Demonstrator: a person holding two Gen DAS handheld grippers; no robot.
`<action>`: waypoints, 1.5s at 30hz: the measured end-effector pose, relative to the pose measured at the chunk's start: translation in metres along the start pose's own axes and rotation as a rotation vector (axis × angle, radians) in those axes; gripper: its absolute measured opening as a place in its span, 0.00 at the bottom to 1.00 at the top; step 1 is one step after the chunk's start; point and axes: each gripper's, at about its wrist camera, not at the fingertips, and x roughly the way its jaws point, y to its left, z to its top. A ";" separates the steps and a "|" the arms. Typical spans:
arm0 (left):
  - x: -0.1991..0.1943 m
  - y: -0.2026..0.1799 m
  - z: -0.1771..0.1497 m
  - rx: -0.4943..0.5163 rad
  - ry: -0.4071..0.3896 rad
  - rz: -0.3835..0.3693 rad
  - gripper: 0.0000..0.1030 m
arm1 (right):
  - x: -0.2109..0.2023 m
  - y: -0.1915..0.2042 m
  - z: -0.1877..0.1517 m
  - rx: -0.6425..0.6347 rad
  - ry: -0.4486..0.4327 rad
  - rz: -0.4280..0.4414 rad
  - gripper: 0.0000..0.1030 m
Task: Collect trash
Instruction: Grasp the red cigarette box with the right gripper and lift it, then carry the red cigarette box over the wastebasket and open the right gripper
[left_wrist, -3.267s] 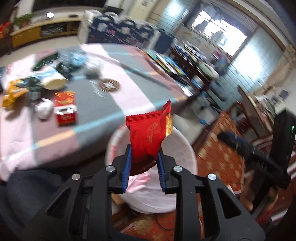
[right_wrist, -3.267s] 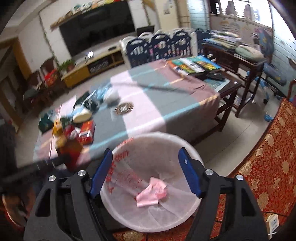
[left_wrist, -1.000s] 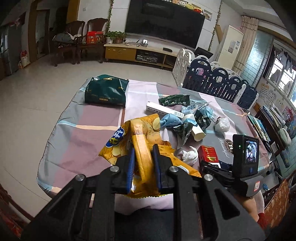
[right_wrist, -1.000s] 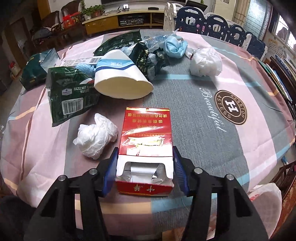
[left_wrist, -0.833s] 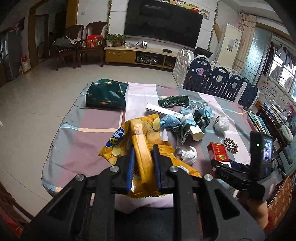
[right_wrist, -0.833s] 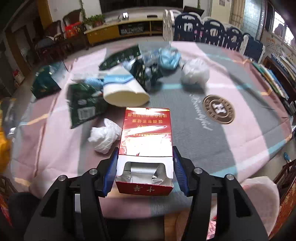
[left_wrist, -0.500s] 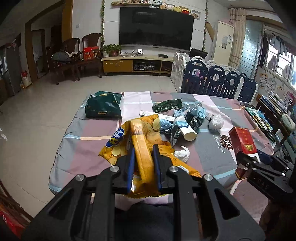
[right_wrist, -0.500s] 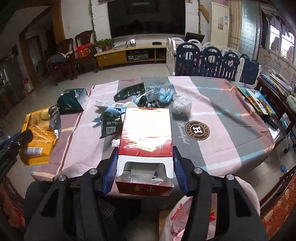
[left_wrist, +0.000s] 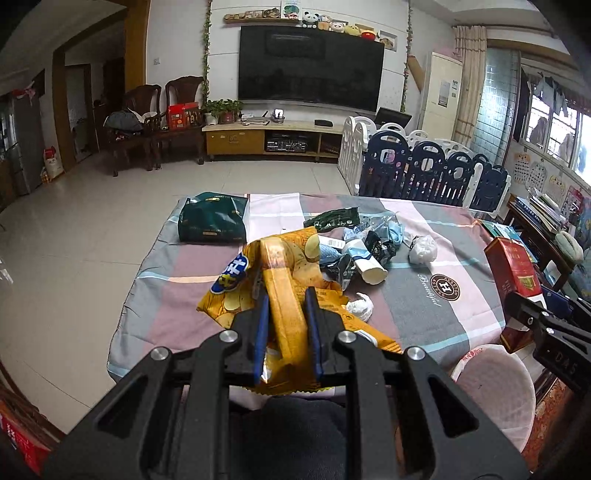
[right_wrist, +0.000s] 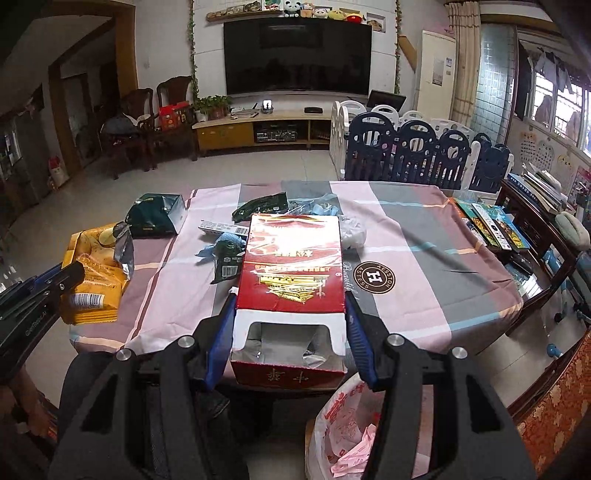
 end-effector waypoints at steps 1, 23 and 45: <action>0.000 0.000 0.000 -0.001 0.000 0.001 0.19 | -0.001 0.002 0.000 -0.001 -0.003 0.000 0.54; 0.008 0.000 -0.004 -0.013 0.028 -0.004 0.19 | 0.006 0.005 -0.009 0.010 0.026 0.020 0.54; 0.012 -0.006 -0.012 -0.004 0.038 -0.036 0.19 | 0.011 -0.046 -0.034 0.064 0.089 -0.066 0.54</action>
